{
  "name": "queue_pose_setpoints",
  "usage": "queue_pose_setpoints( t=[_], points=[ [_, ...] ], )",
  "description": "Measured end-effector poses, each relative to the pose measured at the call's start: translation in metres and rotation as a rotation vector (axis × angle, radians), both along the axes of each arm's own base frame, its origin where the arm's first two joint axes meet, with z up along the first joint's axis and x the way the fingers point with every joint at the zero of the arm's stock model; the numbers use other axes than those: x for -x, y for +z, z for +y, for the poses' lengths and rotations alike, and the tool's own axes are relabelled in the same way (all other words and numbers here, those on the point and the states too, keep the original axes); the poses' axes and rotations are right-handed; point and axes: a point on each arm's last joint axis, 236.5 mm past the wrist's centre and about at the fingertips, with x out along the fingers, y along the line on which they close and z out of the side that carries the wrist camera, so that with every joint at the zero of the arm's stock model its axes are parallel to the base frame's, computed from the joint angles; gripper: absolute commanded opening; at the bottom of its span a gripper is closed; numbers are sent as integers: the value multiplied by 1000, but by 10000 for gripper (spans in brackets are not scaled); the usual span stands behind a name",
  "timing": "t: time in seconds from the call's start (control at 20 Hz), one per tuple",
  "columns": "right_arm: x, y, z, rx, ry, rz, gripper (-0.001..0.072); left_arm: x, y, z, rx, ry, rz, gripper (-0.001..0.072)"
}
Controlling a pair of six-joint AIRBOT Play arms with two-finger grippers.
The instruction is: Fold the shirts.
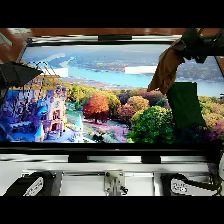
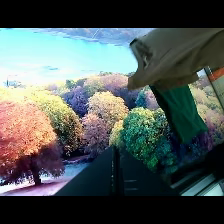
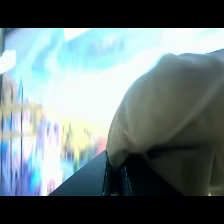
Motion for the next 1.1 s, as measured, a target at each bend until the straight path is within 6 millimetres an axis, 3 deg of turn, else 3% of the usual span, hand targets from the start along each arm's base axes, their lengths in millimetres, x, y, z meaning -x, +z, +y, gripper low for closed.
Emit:
queue_pose_setpoints(
  t=[0.3, 0.55, 0.8, 0.95, 1.1],
  points=[
    [-54, 30, -51, -28, -206, -207, 56, 2, -4, 0, -11, -8, 12, 35],
    [-93, 32, -85, -51, -337, -318, 56, 2, -4, 0, -14, -10, 12, 34],
    [-119, 36, -121, -48, -456, -430, 56, 2, -4, 0, -14, -10, 12, 35],
    [-123, 16, -143, 7, -478, -401, 56, 2, -5, 1, -20, -8, 13, 35],
    [-108, -30, -168, 123, -447, -238, 56, 3, -6, 2, -30, -4, 11, 35]
  ],
)
